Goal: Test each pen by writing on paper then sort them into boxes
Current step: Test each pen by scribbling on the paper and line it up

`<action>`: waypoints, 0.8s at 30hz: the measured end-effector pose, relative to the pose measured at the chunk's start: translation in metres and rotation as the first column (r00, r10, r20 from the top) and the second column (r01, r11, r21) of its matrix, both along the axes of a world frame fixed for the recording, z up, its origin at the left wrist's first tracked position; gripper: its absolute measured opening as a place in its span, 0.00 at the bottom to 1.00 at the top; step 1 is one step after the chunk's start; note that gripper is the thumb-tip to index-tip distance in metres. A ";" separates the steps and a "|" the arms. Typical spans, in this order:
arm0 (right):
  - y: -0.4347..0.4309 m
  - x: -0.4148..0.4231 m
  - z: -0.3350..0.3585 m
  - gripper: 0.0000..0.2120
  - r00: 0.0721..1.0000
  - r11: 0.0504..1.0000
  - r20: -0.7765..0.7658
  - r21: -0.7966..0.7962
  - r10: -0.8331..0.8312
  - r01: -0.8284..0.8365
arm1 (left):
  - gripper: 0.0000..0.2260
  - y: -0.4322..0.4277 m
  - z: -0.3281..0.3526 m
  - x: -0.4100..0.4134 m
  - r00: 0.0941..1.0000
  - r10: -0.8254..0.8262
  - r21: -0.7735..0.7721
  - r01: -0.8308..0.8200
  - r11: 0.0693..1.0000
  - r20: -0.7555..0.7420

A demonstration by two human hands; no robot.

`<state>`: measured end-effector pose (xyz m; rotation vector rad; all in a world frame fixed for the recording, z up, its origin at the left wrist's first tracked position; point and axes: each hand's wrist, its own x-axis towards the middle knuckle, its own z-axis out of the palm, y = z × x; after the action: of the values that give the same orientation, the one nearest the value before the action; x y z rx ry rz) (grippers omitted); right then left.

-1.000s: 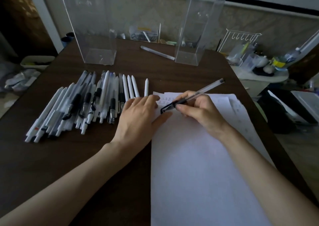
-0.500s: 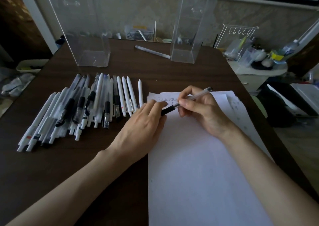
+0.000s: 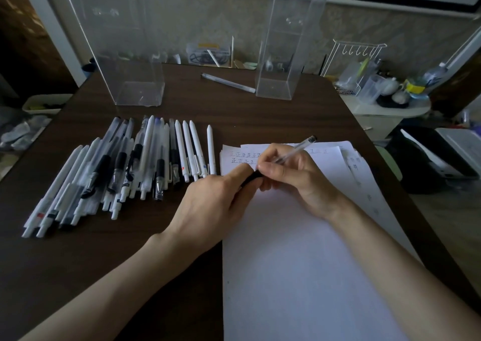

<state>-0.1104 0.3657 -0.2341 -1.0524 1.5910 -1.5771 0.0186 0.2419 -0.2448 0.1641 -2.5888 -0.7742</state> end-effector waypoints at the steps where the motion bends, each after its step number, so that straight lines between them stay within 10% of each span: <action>1: 0.000 0.000 0.000 0.04 1.000 1.000 0.000 -0.005 0.000 0.000 | 0.15 -0.001 0.000 0.000 1.000 -0.002 0.010 0.002 1.000 0.005; 14: 0.004 -0.018 0.005 0.15 0.976 0.954 0.112 -0.218 -0.185 0.205 | 0.25 0.001 0.003 0.001 0.985 0.117 -0.108 -0.131 0.985 -0.130; 19: 0.001 -0.025 0.004 0.07 0.825 0.837 -0.147 -0.137 -0.546 0.529 | 0.27 0.008 -0.007 0.001 0.991 -0.130 -0.334 0.128 0.934 0.016; 24: -0.003 -0.025 -0.007 0.10 0.799 0.835 -0.281 -0.014 -0.531 0.550 | 0.22 0.007 -0.015 -0.001 0.971 -0.192 -0.430 0.235 0.872 0.142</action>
<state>-0.1354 0.3629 -0.2413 -0.8426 2.2767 -1.7707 0.0174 0.2485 -0.2594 -0.2358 -2.8283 -0.2242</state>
